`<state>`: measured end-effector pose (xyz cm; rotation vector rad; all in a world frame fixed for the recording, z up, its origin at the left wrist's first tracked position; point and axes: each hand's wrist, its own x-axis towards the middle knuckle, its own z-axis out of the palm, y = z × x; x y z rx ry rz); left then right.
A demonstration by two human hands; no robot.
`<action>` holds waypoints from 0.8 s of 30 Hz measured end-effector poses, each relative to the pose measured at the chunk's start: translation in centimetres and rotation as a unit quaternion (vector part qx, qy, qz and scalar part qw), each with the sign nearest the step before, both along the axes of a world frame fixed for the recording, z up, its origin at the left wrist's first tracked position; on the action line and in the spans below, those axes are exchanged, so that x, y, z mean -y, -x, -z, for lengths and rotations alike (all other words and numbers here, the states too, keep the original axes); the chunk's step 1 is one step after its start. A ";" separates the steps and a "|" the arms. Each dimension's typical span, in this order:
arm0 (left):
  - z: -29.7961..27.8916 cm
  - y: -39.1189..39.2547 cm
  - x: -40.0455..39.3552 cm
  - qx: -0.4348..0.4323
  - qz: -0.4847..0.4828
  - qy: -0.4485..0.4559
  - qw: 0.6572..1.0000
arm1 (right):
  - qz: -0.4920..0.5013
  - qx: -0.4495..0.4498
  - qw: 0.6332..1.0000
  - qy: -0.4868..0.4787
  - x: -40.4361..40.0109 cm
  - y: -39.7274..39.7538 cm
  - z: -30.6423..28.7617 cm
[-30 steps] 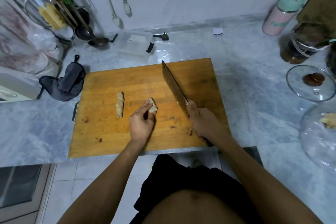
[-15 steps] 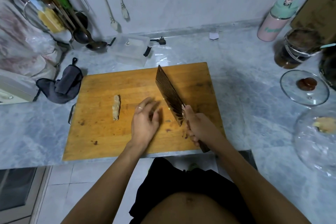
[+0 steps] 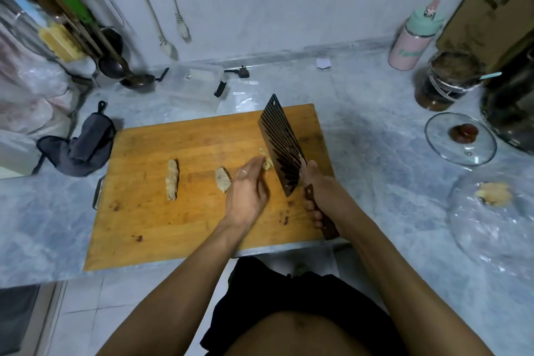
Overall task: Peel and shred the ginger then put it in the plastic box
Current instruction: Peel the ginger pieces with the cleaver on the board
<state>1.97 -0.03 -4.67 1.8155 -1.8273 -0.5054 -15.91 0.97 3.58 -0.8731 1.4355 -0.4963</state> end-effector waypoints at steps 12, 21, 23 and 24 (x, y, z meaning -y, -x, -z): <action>0.1 -1.4 0.4 0.002 0.005 0.020 1.000 | -0.030 0.012 0.999 -0.004 -0.5 -0.1 0.4; 1.2 -7.5 -2.2 -0.013 -0.098 -0.025 0.995 | -0.179 -0.071 0.979 0.061 -0.9 -2.5 1.5; 1.4 -7.6 -2.4 -0.013 -0.102 -0.032 0.994 | -0.207 -0.080 0.973 0.069 -0.8 -3.3 1.7; 1.4 -7.5 -2.4 -0.014 -0.108 -0.029 0.994 | -0.219 -0.083 0.969 0.072 -0.8 -3.8 1.8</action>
